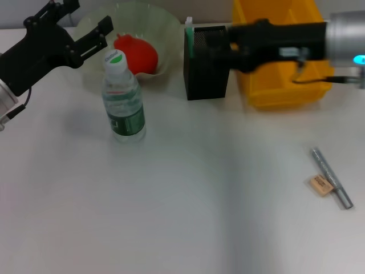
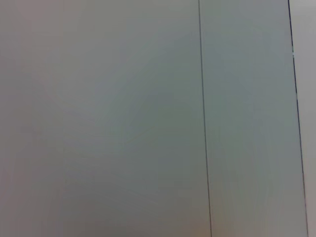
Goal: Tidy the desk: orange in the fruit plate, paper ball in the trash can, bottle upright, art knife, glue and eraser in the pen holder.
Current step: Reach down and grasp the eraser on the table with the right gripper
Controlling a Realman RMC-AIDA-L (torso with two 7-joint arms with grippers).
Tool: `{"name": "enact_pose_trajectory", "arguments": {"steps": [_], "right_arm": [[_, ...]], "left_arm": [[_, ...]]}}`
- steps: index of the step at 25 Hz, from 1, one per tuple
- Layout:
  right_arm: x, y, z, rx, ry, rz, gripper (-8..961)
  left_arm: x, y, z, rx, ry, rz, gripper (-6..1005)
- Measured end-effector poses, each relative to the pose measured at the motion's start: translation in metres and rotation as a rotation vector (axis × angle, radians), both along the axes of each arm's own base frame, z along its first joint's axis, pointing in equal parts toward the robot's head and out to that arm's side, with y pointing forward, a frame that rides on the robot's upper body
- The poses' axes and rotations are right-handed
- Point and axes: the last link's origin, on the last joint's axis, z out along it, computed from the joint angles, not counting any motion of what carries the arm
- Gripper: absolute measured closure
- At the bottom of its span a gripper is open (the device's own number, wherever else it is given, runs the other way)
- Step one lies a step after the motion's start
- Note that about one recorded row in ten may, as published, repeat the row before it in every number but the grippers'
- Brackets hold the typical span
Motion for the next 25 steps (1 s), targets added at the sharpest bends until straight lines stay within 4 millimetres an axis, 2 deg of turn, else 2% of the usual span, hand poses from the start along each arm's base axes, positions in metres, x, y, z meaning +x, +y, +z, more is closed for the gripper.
{"name": "enact_pose_trajectory", "arguments": {"steps": [5,11,16,25], "right_arm": [[-0.006,-0.016,0.03,-0.107,-0.138,0.024,382],[-0.003,-0.019,0.041,-0.136,-0.406,0.023,360],[0.008,-0.018,0.032,-0.179,-0.604,0.08,188],[0.034,-0.029,0.003,-0.299,-0.875,0.256,188]], "left_arm": [[0.007,0.005,0.0,-0.012,-0.017,-0.009,197],[0.015,0.012,0.001,-0.016,-0.052,-0.009,197],[0.02,0.016,0.006,-0.001,-0.11,-0.004,197],[0.016,0.017,0.001,-0.009,-0.182,0.037,197]]}}
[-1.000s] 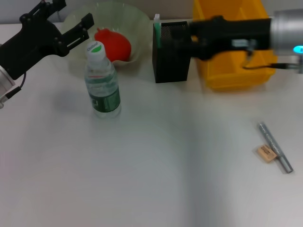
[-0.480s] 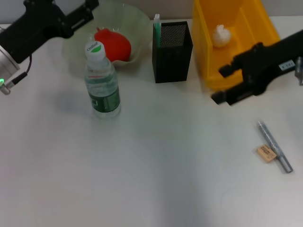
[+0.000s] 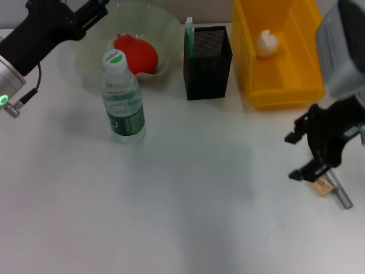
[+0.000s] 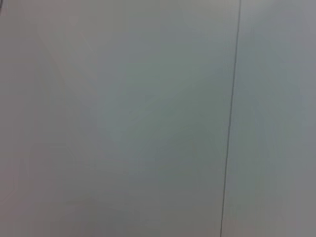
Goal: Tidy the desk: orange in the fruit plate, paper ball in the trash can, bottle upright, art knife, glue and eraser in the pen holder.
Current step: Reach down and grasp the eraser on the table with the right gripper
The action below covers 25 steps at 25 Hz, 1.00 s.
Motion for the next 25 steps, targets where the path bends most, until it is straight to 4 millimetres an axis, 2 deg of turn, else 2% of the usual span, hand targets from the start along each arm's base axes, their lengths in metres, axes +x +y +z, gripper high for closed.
{"name": "enact_pose_trajectory", "arguments": {"steps": [3,5,11,25], "right_arm": [[0.008,0.0,-0.007,-0.028,-0.069,0.036,188],[0.015,-0.001,-0.013,-0.049,-0.107,0.051,188],[0.027,-0.005,-0.028,-0.11,-0.159,0.071,187],[0.044,-0.011,-0.027,-0.119,-0.193,0.033,193]], "left_arm": [[-0.002,0.0,-0.002,-0.002,-0.008,0.01,197],[-0.011,-0.003,-0.006,-0.008,-0.034,0.048,197],[-0.018,-0.006,-0.002,0.006,-0.055,0.077,197],[-0.015,-0.002,-0.001,0.009,-0.057,0.074,197]]}}
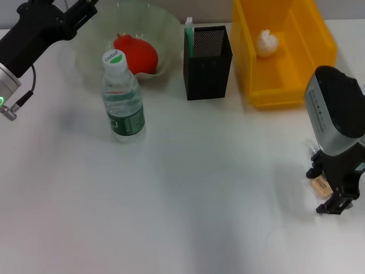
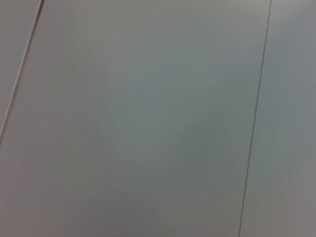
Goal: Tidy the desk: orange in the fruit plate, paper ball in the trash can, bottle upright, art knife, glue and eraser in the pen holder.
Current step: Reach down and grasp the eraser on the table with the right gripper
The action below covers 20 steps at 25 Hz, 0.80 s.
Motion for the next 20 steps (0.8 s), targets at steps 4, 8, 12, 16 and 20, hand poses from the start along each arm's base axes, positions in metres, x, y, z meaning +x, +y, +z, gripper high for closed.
{"name": "enact_pose_trajectory", "arguments": {"steps": [4,8,12,16,20], "right_arm": [[0.004,-0.0024,-0.0006,0.001,0.003,-0.014,195],[0.0038,-0.002,0.0009,0.011,0.009,-0.021,196],[0.0037,-0.0023,0.0015,0.017,0.01,-0.033,198],[0.0044,-0.0021,0.0028,0.025,0.014,-0.045,199],[0.0047,-0.0023,0.0028,0.029,0.014,-0.053,201]], "left_arm": [[0.0015,0.0008,-0.0006,-0.002,0.001,-0.004,197],[0.0011,0.0001,-0.0015,-0.006,0.003,-0.004,197],[-0.0007,-0.0015,-0.0017,-0.008,0.001,0.001,197],[-0.0012,-0.0024,-0.0016,-0.009,-0.001,0.001,197],[-0.0013,-0.0026,-0.0011,-0.009,-0.002,-0.001,197]]}}
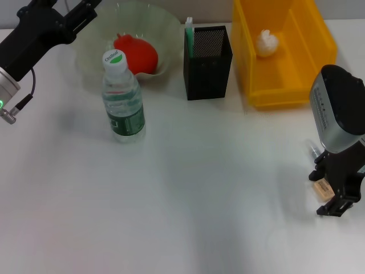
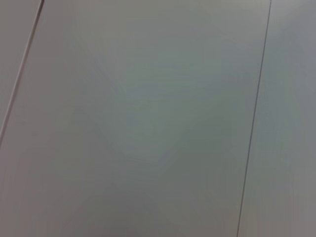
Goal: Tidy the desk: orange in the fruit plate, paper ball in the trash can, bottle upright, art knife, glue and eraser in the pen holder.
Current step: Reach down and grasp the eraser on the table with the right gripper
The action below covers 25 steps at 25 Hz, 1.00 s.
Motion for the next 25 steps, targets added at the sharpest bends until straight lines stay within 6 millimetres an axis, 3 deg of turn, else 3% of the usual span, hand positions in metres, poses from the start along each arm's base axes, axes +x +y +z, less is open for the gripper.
{"name": "enact_pose_trajectory", "arguments": {"steps": [4,11,16,25], "right_arm": [[0.001,-0.0001,0.0004,0.009,0.0,-0.017,202],[0.0017,0.0015,0.0019,0.023,-0.011,-0.03,287],[0.0052,0.0025,0.0037,0.037,-0.034,-0.036,503],[0.0061,0.0023,0.0033,0.042,-0.038,-0.045,533]], "left_arm": [[-0.0003,0.0,0.0005,0.001,0.0,0.0,197],[0.0,0.0005,0.0012,0.004,-0.001,0.0,197],[0.0019,0.0019,0.0014,0.006,0.0,-0.006,197],[0.0019,0.0016,0.0018,0.008,0.002,-0.007,197]]}}
